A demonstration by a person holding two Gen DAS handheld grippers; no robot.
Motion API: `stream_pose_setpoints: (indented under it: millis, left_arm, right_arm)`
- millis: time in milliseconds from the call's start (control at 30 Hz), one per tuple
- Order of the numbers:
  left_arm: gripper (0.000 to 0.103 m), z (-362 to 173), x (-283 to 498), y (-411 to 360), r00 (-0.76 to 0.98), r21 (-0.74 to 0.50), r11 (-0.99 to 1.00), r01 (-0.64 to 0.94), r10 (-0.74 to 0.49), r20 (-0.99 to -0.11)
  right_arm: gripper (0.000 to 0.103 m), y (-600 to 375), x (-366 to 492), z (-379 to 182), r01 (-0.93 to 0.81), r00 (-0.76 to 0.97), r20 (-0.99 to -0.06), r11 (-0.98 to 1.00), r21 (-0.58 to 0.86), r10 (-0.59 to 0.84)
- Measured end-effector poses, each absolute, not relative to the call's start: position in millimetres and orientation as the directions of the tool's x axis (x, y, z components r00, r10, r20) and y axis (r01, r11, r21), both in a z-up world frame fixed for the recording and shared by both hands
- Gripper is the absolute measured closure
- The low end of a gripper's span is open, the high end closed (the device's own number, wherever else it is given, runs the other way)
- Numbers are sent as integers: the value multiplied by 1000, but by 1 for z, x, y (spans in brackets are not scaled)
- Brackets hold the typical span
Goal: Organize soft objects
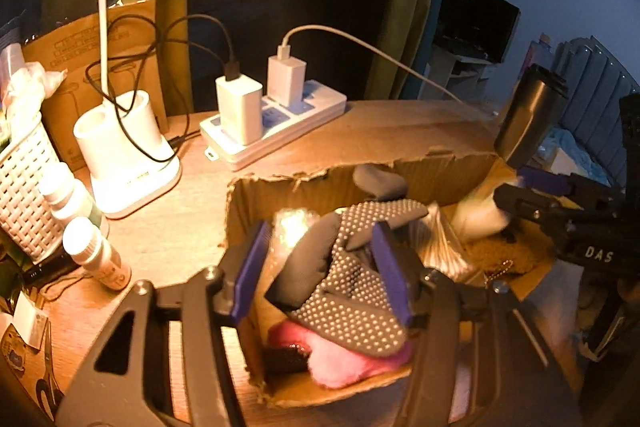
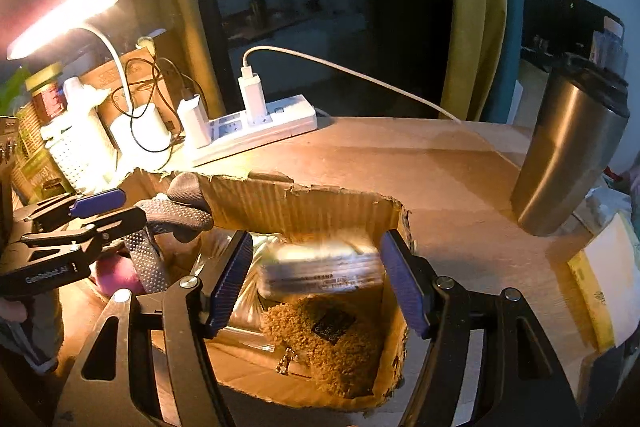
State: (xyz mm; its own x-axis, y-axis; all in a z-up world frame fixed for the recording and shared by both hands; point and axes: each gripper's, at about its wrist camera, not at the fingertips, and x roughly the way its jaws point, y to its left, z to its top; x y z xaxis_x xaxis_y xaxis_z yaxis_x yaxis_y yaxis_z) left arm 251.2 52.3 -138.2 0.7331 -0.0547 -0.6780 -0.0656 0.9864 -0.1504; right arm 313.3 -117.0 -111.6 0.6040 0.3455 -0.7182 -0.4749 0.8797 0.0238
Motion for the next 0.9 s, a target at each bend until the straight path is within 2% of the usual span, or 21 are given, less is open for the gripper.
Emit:
stream_pose_setpoints:
  millis: [900]
  left_arm:
    - [44,-88,173,32,816,-149,989,-12,-76,-573]
  right_arm:
    - [33,-131,231,-64,-463,674,-657,886,-19,338]
